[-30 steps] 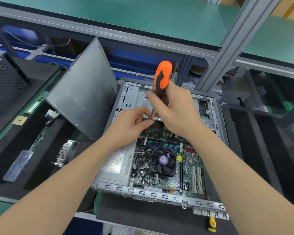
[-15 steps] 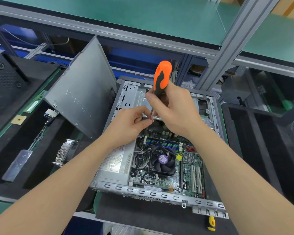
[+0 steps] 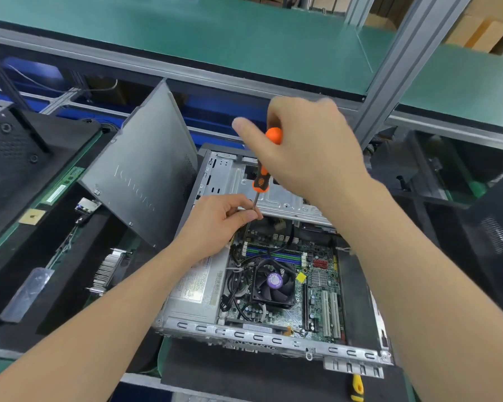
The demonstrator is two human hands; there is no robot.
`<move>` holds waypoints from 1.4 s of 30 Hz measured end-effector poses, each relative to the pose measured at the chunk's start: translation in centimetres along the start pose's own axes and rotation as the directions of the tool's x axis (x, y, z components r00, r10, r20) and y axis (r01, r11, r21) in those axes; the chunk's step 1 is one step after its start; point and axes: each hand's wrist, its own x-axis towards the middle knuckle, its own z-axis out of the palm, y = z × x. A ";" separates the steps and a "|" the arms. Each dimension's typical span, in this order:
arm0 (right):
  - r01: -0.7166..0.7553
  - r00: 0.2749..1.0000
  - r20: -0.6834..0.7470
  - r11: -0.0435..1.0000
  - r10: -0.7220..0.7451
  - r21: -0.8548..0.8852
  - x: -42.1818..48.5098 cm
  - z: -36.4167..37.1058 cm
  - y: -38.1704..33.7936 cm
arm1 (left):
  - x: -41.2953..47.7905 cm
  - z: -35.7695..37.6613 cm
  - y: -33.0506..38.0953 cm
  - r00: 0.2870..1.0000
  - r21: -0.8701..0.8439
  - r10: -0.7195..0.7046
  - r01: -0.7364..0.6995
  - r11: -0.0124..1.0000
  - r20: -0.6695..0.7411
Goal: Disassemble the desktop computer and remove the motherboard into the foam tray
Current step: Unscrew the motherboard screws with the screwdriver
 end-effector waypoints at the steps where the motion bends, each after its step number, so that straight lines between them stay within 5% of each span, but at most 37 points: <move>1: 0.001 0.999 0.050 0.991 0.006 -0.135 0.4 -0.3 -0.7 | 0.0 0.0 0.0 1.000 0.000 -0.003 0.003 1.000 0.003; 5: -0.027 0.960 0.276 0.994 0.056 -0.108 1.9 -0.3 -1.2 | 0.2 -0.3 -0.3 0.999 0.004 0.017 -0.017 1.000 0.029; 15: 0.115 0.899 0.431 0.991 -0.073 -0.072 3.5 -1.2 0.5 | 3.7 -3.2 4.4 0.986 -0.251 0.157 -0.136 0.958 0.064; 21: 0.334 0.732 0.608 0.940 -0.307 0.073 4.5 -2.5 0.8 | 4.4 -4.1 5.0 0.952 -0.211 0.165 -0.111 0.971 0.259; 30: 0.654 0.492 0.692 0.749 -0.529 0.107 4.6 -3.2 0.0 | 3.5 -4.1 5.3 0.919 -0.271 0.159 -0.060 0.961 0.360; 34: 0.562 0.525 0.687 0.811 -0.502 0.163 3.9 -4.3 -0.1 | 3.0 -3.5 5.2 0.925 -0.309 0.129 -0.014 0.951 0.357; 36: 0.515 0.650 0.625 0.855 -0.432 0.056 3.1 -4.3 -0.6 | 3.0 -3.4 5.3 0.938 -0.274 0.098 -0.004 0.962 0.332; 39: 0.268 0.900 0.421 0.906 -0.113 -0.328 1.9 -3.4 -2.4 | 2.8 -3.2 5.3 0.951 -0.233 0.086 -0.015 0.972 0.297; 42: 0.040 0.904 0.425 0.979 0.051 -0.202 2.1 -1.9 -2.9 | 2.7 -3.3 5.4 0.953 -0.197 0.083 -0.025 0.980 0.291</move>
